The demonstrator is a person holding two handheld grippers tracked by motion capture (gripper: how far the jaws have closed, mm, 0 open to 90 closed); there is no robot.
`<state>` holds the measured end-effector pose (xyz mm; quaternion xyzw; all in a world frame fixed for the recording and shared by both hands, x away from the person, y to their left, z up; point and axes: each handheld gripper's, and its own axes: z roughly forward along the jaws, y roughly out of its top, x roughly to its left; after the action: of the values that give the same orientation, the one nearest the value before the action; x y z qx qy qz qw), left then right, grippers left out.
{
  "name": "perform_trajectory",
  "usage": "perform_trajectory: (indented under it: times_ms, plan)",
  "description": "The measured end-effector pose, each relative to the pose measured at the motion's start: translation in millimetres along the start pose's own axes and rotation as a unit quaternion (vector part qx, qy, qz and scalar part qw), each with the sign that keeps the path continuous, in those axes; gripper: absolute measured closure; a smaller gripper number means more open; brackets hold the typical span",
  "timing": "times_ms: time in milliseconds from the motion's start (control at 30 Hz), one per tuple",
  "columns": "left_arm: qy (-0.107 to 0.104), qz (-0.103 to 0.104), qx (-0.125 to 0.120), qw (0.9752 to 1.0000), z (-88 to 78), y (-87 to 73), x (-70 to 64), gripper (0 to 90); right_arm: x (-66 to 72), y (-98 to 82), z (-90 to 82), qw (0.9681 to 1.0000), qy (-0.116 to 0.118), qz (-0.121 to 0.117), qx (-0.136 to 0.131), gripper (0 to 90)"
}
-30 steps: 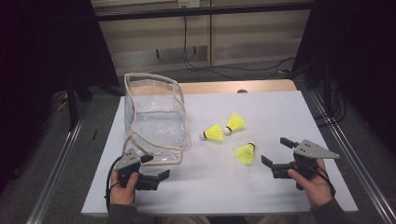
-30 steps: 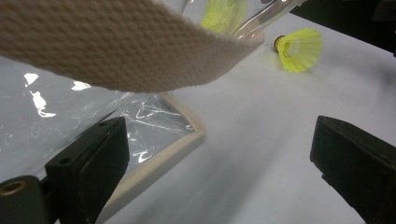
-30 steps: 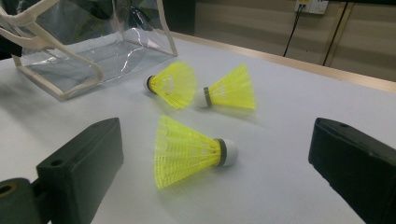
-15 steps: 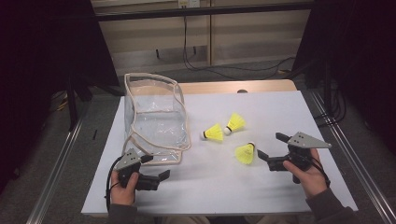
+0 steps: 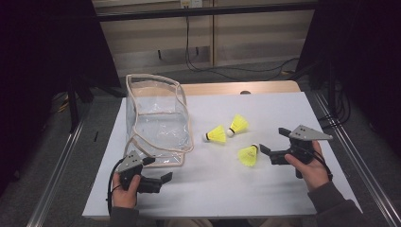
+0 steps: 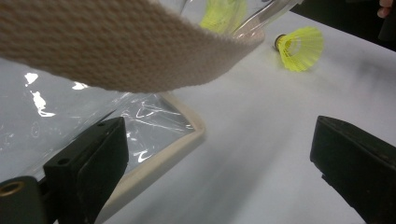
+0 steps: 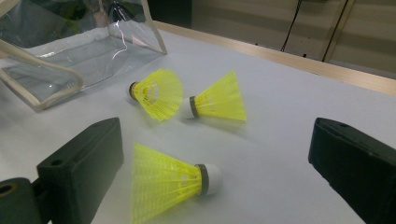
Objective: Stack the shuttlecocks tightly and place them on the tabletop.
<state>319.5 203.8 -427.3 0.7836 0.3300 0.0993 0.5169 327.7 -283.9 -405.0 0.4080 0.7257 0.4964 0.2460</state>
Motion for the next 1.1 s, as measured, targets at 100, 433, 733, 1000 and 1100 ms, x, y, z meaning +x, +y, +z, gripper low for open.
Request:
perform_trajectory:
  times_ms: [100,433,733,1000,1100]
  plan:
    - [0.000,0.000,0.000,1.0000,0.1,-0.2,0.0,4.3,-2.5,3.0,3.8,1.0000,0.001,0.006,0.003,2.7]
    - [-0.002,-0.001,-0.001,1.0000,-0.1,0.1,-0.1,4.3,-6.1,9.8,14.2,0.9998,0.000,0.004,0.019,2.8]
    - [0.000,-0.001,-0.004,1.0000,0.3,0.0,-0.7,4.3,-13.0,21.8,25.3,0.9995,-0.002,0.008,0.029,3.4]
    - [0.000,0.000,-0.001,1.0000,0.2,0.0,-0.7,4.2,-12.5,29.0,33.3,0.9994,-0.003,-0.004,0.034,3.3]
    - [0.000,-0.001,-0.002,1.0000,0.2,0.0,-0.7,4.3,-12.3,31.3,36.9,0.9994,0.000,0.000,0.036,3.4]
